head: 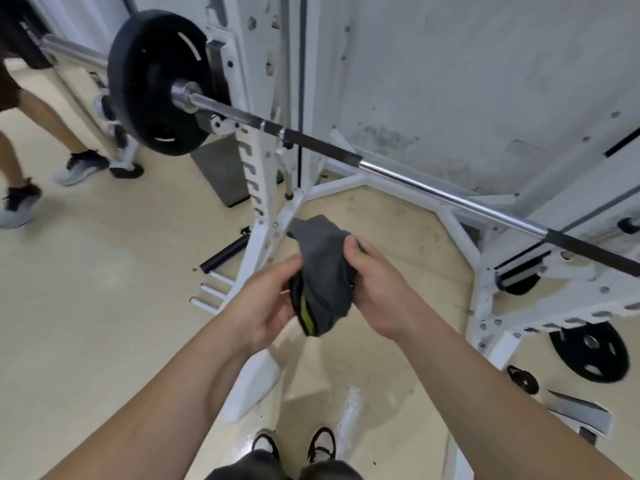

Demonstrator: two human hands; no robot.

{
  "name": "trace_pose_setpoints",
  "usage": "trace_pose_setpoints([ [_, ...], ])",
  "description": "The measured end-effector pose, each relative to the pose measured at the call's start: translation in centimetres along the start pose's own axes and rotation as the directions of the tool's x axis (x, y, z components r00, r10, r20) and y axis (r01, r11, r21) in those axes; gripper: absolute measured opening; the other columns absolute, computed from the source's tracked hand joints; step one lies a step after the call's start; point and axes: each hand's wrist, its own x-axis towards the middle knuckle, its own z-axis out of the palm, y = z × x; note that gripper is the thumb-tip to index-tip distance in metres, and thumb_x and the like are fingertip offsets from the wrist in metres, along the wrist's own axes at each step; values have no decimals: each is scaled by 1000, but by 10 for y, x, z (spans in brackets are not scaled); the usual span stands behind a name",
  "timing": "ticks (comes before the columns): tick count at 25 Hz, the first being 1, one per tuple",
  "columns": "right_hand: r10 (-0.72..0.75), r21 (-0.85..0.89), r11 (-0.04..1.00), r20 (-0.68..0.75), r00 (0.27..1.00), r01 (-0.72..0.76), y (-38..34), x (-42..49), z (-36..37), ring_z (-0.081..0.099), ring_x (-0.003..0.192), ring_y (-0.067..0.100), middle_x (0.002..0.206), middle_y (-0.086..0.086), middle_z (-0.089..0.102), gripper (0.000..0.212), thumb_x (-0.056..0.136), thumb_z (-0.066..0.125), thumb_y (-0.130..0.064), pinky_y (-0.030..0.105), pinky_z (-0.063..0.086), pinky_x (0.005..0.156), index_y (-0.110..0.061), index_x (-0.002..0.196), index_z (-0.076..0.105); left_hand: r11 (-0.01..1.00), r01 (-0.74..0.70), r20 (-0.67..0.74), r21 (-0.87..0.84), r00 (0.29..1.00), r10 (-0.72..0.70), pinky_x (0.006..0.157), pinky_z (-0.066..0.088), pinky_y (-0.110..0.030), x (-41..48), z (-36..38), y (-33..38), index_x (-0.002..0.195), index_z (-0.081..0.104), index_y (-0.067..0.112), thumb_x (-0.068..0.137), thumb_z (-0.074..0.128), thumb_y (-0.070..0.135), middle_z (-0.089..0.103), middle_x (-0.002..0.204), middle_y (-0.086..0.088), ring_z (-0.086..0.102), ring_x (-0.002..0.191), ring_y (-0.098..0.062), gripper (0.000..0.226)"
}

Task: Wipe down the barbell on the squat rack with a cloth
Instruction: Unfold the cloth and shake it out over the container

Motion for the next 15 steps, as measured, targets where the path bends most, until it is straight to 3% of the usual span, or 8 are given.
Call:
trace_pose_setpoints([
  [3, 94, 251, 960, 120, 988, -122, 12, -6, -13, 60, 129, 26, 137, 8, 66, 40, 107, 42, -34, 48, 44, 110, -17, 139, 59, 994, 67, 17, 90, 998, -68, 111, 50, -53, -6, -7, -4, 132, 65, -4, 98, 70, 23, 71, 128, -25, 68, 122, -37, 45],
  [6, 185, 260, 938, 187, 965, -230, 25, -1, -19, 58, 130, 36, 140, 18, 61, 45, 102, 50, -28, 55, 42, 111, -4, 140, 53, 985, -49, -8, 167, 999, 51, 106, 54, -51, -6, -12, -5, 126, 66, -5, 83, 80, 7, 74, 119, -24, 73, 113, -36, 47],
  [8, 205, 148, 963, 136, 969, -225, 31, 2, -5, 68, 108, 29, 119, 14, 68, 23, 100, 55, -23, 45, 52, 94, -11, 119, 57, 932, -119, -56, 344, 988, 147, 92, 59, -41, -11, -7, -6, 106, 74, 4, 81, 80, 5, 79, 102, -15, 76, 97, -26, 25],
  [10, 163, -71, 984, 15, 986, -162, 33, 5, 15, 67, 89, 19, 99, 6, 69, 10, 99, 59, -32, 35, 51, 76, -24, 104, 56, 882, -156, -135, 444, 962, 239, 79, 61, -35, -18, -5, -6, 97, 73, 10, 80, 84, 16, 79, 92, -9, 77, 85, -19, 21],
  [13, -31, -344, 938, -187, 982, -35, 33, 14, 38, 64, 83, 16, 101, 7, 65, 28, 93, 65, -49, 28, 48, 70, -22, 95, 58, 881, -154, -255, 447, 922, 290, 57, 54, -20, -25, -18, 1, 103, 65, 17, 76, 91, 27, 75, 85, 2, 71, 66, -2, 39],
  [15, -207, -489, 870, -255, 945, 58, 34, 15, 50, 60, 77, 11, 100, 7, 61, 33, 90, 68, -51, 24, 44, 66, -19, 89, 58, 882, -125, -288, 455, 916, 278, 50, 51, -19, -28, -30, 8, 105, 59, 19, 75, 92, 29, 72, 83, 5, 66, 58, 0, 46],
])
